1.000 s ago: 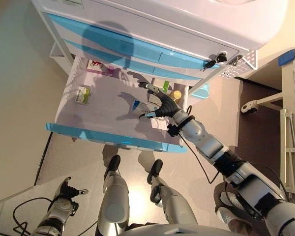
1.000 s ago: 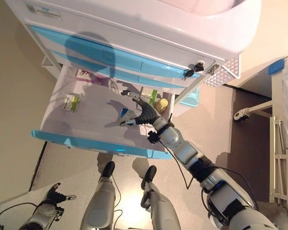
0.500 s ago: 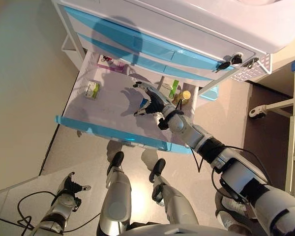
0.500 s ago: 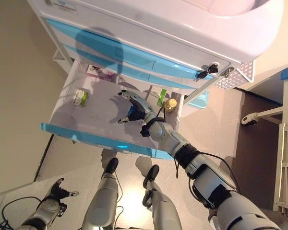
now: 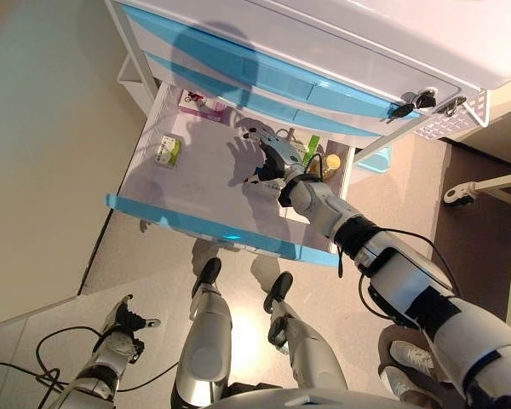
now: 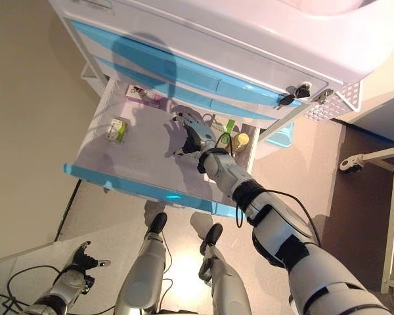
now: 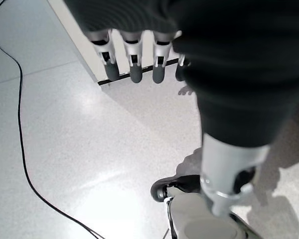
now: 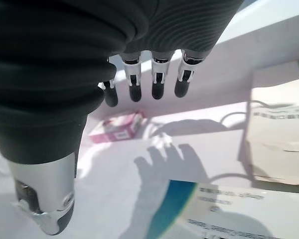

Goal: Open the drawer and pick up the medicine

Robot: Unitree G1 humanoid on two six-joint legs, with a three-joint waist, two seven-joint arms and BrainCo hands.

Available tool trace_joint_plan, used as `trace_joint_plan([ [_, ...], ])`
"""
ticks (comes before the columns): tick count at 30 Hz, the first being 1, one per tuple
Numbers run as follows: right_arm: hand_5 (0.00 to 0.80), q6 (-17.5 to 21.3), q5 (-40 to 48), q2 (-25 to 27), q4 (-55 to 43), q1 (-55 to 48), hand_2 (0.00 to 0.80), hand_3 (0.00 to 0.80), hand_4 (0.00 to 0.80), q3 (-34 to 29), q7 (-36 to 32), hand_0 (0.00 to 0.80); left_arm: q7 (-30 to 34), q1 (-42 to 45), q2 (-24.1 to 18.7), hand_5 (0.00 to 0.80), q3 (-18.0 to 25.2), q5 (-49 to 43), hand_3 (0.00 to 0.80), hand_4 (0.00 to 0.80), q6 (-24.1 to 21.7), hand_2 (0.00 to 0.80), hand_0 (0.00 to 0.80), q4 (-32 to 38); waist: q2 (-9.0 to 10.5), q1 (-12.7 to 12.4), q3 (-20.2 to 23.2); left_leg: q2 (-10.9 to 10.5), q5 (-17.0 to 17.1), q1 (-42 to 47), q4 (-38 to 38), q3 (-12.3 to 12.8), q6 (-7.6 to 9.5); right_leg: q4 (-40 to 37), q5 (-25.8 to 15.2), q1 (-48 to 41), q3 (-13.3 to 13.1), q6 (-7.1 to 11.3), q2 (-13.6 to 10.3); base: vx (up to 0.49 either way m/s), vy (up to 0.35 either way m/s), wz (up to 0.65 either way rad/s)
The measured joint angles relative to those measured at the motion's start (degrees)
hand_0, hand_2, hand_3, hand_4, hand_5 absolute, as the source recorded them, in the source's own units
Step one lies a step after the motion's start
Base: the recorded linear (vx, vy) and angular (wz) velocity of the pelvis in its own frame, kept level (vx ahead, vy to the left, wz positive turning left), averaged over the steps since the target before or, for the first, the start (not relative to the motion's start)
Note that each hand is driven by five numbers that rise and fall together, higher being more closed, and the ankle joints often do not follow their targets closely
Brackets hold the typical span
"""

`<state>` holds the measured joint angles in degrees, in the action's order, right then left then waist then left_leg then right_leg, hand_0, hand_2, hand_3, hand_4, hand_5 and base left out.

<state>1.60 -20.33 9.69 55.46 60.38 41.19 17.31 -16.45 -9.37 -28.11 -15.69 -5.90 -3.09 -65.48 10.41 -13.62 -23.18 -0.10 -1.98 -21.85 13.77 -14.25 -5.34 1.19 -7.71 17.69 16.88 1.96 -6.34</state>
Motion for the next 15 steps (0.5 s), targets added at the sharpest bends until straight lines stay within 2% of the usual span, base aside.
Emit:
trace_joint_plan([
  [15,0.000,-1.99,-1.60,-0.14,8.38,0.17,0.000,0.000,0.000,0.00,0.21,0.000,-0.20,-0.56,0.52,0.000,-1.11,0.13,0.000,0.000,0.01,0.000,0.000,-1.14,-0.46,-0.01,0.00,-0.21,0.31,-0.74,0.14,-0.34,-0.02,0.22,-0.01,0.55,0.01,-0.01,-0.12,-0.001,0.001,0.00],
])
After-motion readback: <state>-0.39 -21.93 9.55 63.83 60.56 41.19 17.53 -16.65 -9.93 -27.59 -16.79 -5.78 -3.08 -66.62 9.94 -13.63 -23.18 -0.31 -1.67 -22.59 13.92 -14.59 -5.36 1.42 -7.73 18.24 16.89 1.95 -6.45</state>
